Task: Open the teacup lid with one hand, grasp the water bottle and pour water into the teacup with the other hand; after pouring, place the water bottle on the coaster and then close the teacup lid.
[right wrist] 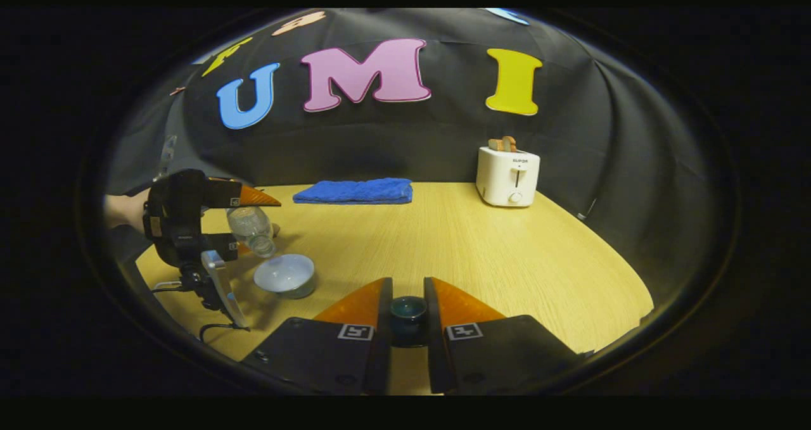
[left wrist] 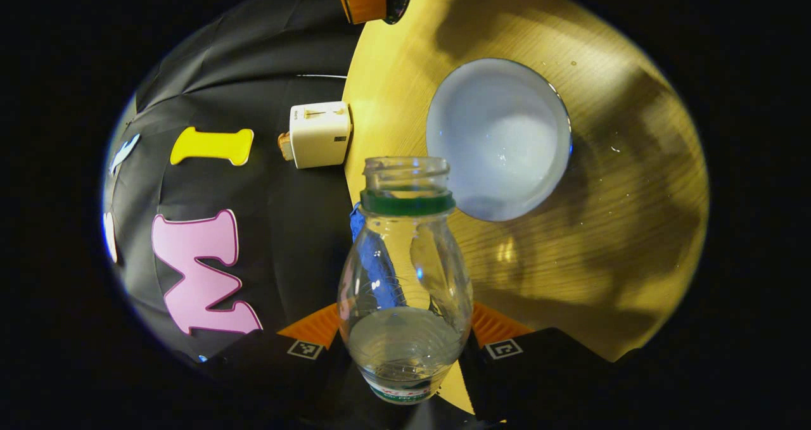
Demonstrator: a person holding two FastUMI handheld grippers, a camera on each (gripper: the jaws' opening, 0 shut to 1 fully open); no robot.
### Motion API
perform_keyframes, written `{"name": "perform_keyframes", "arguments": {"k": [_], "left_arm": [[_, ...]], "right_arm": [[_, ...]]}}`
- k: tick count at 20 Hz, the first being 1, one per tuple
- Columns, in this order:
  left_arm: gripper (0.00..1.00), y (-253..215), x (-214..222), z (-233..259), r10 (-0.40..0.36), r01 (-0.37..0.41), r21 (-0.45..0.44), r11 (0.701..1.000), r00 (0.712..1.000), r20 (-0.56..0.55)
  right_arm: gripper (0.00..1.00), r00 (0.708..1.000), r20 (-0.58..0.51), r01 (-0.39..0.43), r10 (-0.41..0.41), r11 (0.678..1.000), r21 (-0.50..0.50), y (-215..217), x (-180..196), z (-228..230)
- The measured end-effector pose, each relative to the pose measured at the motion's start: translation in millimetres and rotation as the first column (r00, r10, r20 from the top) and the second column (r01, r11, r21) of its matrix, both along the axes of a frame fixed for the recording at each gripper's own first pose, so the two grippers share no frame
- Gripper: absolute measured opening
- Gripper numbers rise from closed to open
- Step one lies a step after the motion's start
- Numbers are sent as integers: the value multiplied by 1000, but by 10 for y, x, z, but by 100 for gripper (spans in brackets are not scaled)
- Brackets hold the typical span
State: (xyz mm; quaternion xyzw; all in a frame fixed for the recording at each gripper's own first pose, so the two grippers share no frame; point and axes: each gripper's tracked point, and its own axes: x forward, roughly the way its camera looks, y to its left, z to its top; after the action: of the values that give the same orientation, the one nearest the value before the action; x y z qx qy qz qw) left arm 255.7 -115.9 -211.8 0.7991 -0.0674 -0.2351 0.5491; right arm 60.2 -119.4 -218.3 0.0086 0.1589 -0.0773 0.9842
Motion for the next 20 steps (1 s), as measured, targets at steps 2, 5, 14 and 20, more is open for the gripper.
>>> {"name": "perform_keyframes", "arguments": {"k": [2,5,14,20], "left_arm": [[77,-7,4,-27,-4,4,23,1000,1000,-1],[78,-16,-4,-20,-13,13,51,999,1000,6],[78,16,79,72,-36,29,145,989,998,48],[78,-9,100,123,-77,60,239,969,995,62]], "right_arm": [[22,1000,3,0,0,1000,-2,-8,-12,14],[22,1000,7,1,-1,1000,-4,-25,-36,30],[22,1000,7,15,-15,1000,20,-45,-88,12],[29,1000,0,10,-10,1000,21,-32,-103,-11]]}}
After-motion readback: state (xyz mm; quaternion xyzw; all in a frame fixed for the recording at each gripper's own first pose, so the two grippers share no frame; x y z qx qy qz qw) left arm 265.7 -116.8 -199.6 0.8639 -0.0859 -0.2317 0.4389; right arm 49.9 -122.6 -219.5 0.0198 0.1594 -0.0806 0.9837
